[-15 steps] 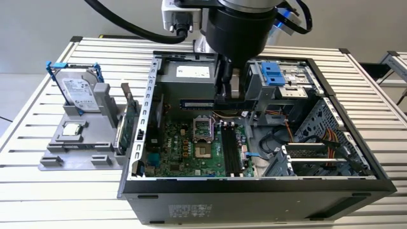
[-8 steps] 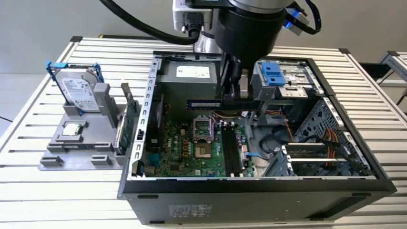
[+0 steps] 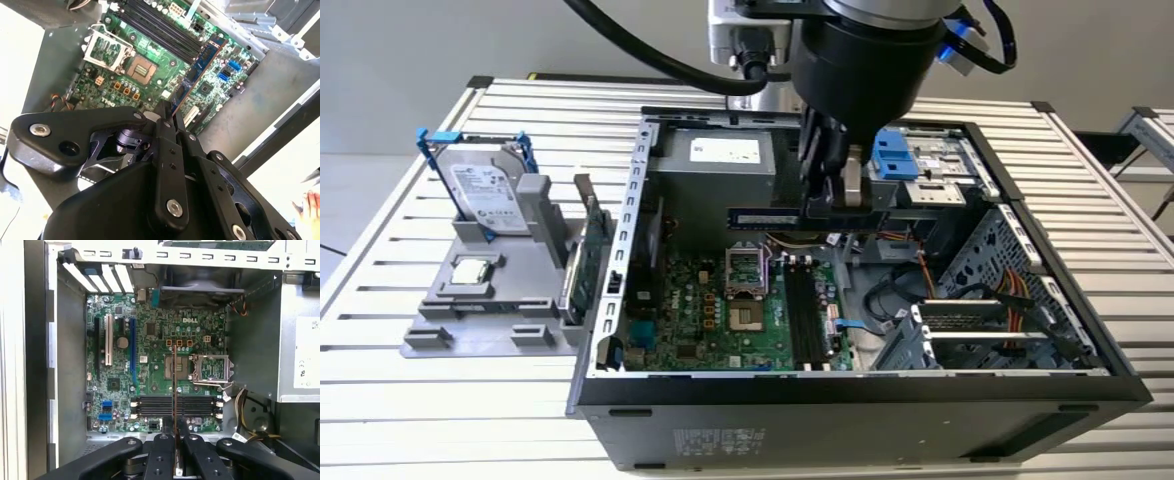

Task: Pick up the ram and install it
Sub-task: 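Pick up the ram and move it above insertion slot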

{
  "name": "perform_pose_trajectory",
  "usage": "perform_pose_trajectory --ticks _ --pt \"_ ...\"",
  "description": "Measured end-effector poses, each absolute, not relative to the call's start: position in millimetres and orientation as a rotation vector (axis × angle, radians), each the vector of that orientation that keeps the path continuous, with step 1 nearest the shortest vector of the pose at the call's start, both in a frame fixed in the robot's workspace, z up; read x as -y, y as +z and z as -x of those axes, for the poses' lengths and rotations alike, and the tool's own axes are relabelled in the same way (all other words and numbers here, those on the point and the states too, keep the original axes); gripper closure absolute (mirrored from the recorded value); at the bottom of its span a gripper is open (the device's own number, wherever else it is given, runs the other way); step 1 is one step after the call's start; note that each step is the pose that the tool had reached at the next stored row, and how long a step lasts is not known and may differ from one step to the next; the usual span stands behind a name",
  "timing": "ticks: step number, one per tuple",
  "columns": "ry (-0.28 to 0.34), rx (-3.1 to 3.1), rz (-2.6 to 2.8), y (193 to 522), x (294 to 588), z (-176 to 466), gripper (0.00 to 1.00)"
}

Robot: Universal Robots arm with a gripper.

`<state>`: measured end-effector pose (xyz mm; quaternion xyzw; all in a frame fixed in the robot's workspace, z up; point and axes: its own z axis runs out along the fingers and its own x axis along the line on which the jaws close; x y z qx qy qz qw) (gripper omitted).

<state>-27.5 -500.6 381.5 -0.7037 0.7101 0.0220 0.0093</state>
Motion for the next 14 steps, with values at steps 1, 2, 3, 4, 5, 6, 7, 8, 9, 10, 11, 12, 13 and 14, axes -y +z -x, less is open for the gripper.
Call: perform_pose_trajectory --ticks 1,2,3,4,5,6,7,8,9,10,11,12,13,14 --pt "0.069 -2.220 2.195 381 501 26 1.00" --pt "0.069 -2.224 2.191 381 501 25 1.00" --pt "0.068 -2.228 2.187 382 501 24 1.00" --pt "0.068 -2.232 2.182 381 501 23 1.00" --pt "0.068 -2.237 2.177 382 501 22 1.00" --pt "0.068 -2.242 2.172 381 501 22 1.00" --pt "0.068 -2.248 2.166 381 501 21 1.00" --pt "0.068 -2.253 2.160 381 501 21 1.00" --pt "0.068 -2.259 2.154 381 501 20 1.00" --pt "0.068 -2.263 2.150 381 501 19 1.00" --pt "0.068 -2.266 2.146 381 501 18 1.00" --pt "0.068 -2.269 2.143 381 501 16 1.00" --pt "0.068 -2.269 2.143 381 501 14 1.00" --pt "0.068 -2.270 2.143 381 501 12 1.00"
